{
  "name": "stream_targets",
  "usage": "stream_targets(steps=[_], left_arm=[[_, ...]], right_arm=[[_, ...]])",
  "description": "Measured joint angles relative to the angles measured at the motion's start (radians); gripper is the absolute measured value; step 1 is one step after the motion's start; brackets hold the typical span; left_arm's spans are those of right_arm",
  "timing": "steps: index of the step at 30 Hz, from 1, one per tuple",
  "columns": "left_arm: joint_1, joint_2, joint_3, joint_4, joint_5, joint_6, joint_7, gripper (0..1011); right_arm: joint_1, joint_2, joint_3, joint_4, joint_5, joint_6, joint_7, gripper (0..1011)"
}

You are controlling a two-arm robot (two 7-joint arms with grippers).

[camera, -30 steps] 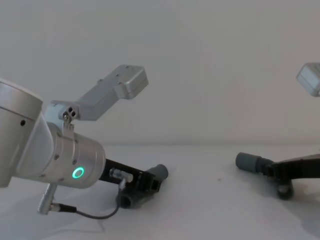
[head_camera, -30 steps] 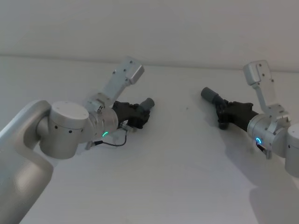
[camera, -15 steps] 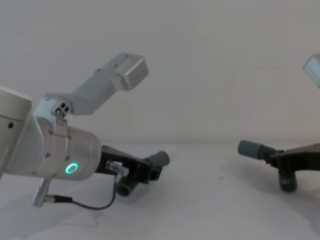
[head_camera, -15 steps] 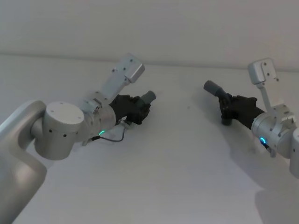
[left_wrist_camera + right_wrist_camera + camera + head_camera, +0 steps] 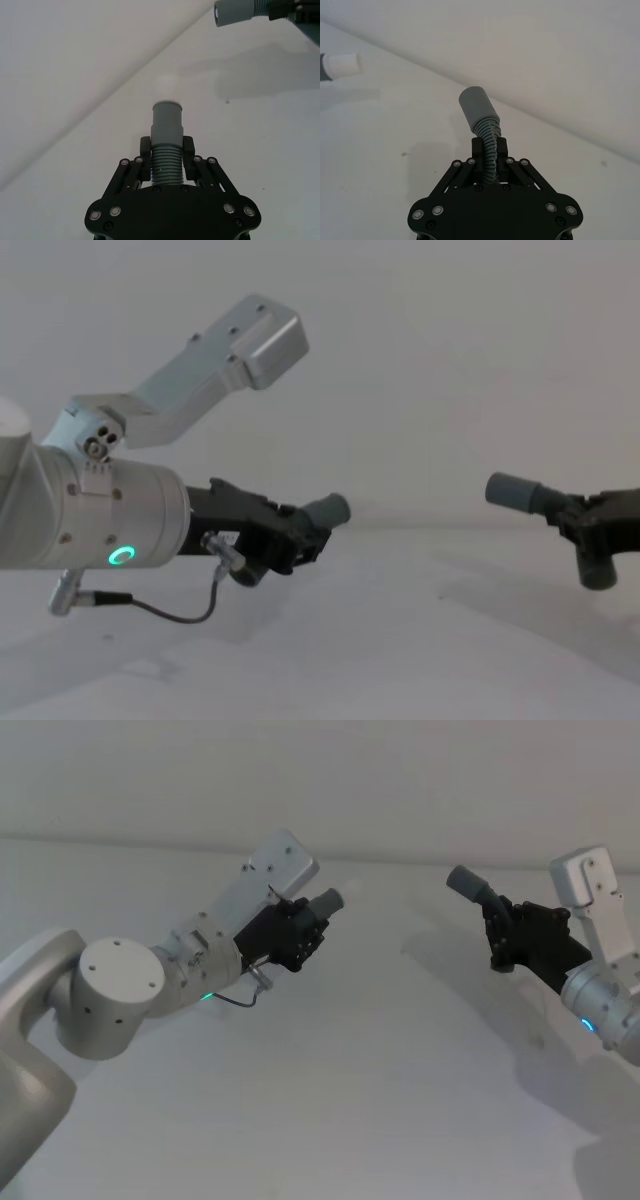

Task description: Use both hands to pick up one end of the pipe from the table, align the ends, and insert them.

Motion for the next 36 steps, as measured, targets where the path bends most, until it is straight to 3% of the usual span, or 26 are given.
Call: stream_targets(steps=[20, 27, 36], left_arm=[[-0.029, 0.116, 0.066, -0.038, 0.184, -0.279, -0.037, 354], [-0.045, 0.158, 0.088, -0.048, 0.264, -0.386, -0.038, 354], [-0.067, 0.203, 0.112, -0.057, 0.369, -0.518, -0.030, 354]], right_arm=[[-0.061, 0.164, 0.008, -0.016, -0.136, -0.397, 0.071, 151], [-0.073, 0.196, 0.012, -0.019, -0.162, -0.469, 0.082, 150], [-0.081, 0.218, 0.015, -0.020, -0.179, -0.519, 0.090, 150]])
